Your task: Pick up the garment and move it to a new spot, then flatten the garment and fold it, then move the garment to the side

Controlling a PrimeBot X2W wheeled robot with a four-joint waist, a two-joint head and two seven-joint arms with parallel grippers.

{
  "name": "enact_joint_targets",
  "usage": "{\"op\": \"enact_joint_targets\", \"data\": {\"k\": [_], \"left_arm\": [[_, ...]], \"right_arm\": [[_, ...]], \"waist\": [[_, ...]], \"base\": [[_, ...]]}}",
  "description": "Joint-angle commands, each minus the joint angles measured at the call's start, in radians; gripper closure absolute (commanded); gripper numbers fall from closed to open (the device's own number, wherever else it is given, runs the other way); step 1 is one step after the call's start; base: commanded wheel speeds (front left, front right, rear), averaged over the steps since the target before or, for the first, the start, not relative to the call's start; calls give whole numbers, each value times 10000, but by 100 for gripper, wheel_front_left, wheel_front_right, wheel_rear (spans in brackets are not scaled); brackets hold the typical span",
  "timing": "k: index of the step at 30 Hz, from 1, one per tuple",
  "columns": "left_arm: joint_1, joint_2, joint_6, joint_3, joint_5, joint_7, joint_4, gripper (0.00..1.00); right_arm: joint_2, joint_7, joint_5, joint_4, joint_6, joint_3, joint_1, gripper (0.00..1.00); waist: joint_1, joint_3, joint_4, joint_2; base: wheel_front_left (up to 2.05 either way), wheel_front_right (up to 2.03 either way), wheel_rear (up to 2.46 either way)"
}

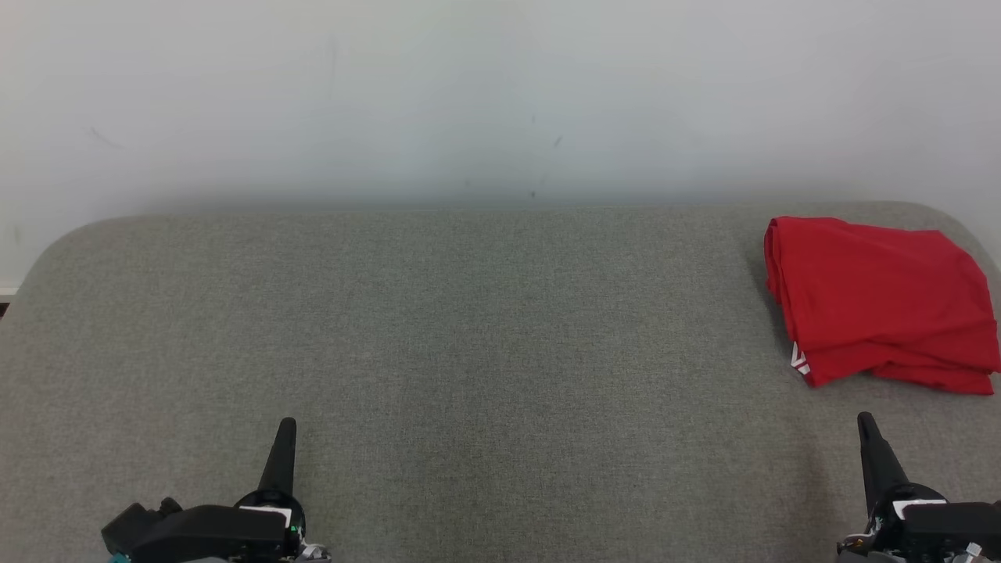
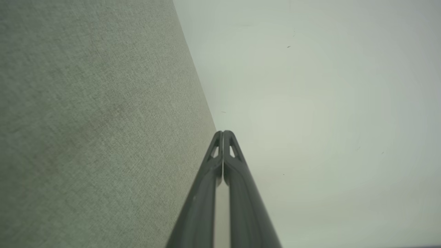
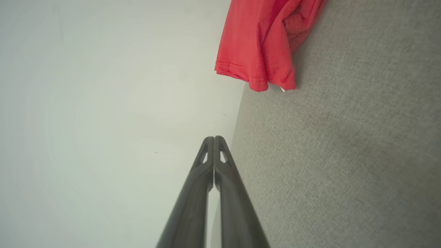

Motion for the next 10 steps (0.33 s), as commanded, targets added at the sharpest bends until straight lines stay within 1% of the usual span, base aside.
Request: {"op": "enact_joint_targets", "data": {"k": [1, 10], "left_arm": [[-250, 47, -79, -6, -249, 64, -8, 100], [-373, 50, -95, -47, -906, 178, 57, 100]], "right_arm": [[-58, 59, 198, -28, 9, -71, -180, 100], [-50, 277, 769, 23, 9, -199, -242, 100]], "waist": [[0, 3, -3, 0], [0, 25, -20, 0]], "base": [[0, 0, 0], [0, 0, 0]]}}
